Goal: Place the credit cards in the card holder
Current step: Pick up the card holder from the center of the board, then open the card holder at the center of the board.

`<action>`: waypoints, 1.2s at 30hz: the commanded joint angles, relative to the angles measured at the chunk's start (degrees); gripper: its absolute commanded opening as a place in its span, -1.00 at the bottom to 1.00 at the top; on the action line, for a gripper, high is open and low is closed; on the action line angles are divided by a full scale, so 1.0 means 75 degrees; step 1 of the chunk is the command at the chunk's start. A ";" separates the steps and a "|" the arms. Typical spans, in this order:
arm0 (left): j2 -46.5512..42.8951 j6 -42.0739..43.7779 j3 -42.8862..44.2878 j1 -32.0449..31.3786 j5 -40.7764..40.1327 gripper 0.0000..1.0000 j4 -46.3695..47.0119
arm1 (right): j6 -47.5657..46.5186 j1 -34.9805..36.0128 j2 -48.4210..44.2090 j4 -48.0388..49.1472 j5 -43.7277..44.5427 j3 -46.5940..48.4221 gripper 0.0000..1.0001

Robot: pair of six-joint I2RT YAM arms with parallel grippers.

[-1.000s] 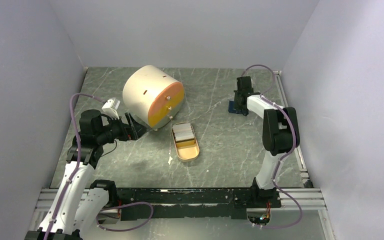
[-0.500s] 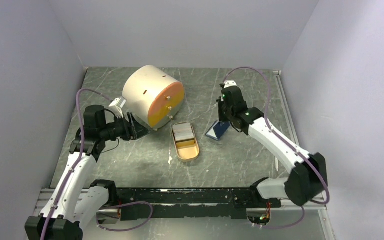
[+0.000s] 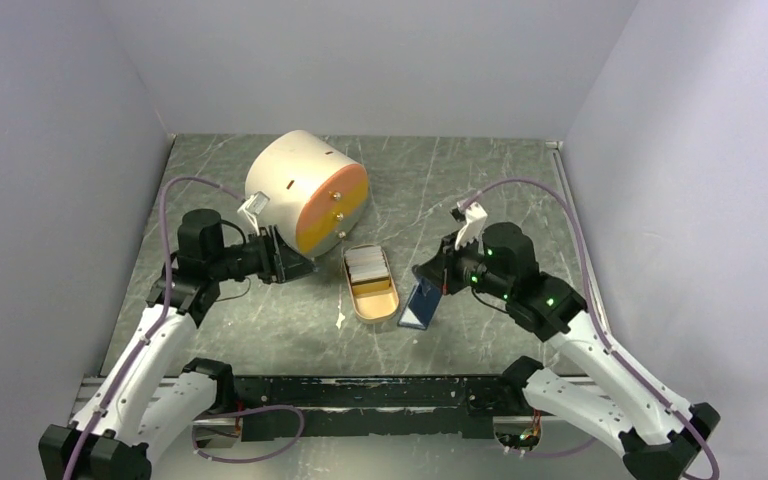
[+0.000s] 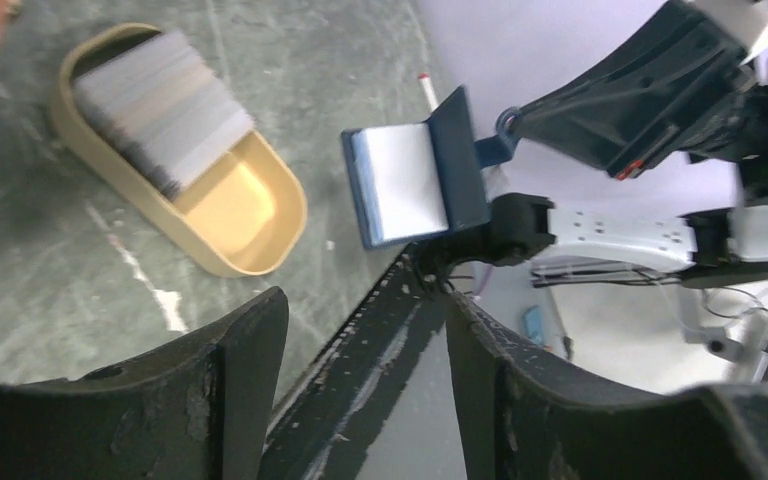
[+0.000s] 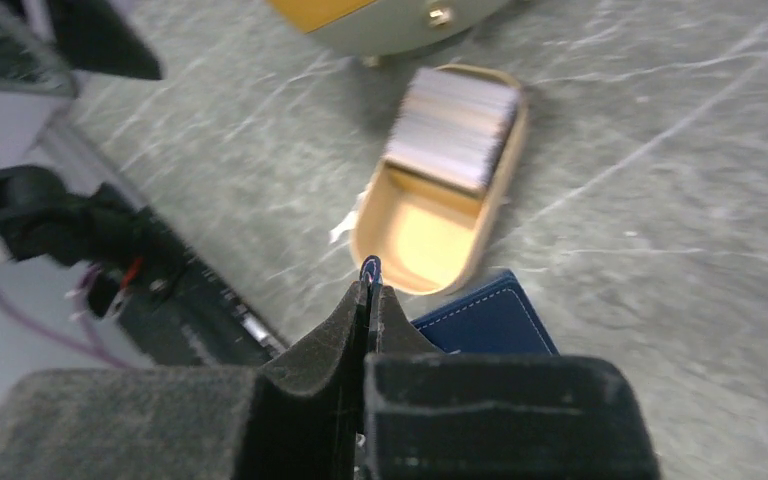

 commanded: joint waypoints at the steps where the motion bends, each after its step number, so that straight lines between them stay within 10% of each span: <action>1: -0.0012 -0.1318 -0.0337 -0.0358 0.0634 0.33 0.1081 | 0.0850 0.0102 -0.0567 0.1160 -0.1844 -0.0685 -1.00; 16: -0.0717 -0.4604 -0.2416 -0.0760 0.1306 0.84 0.4063 | 0.2243 0.1215 0.0205 0.3903 -0.2326 -0.0581 -1.00; 36: -0.0125 -0.8412 -0.4080 -0.0858 0.1212 0.92 1.0357 | 0.2761 0.2273 0.1274 0.5992 -0.1896 0.0387 -1.00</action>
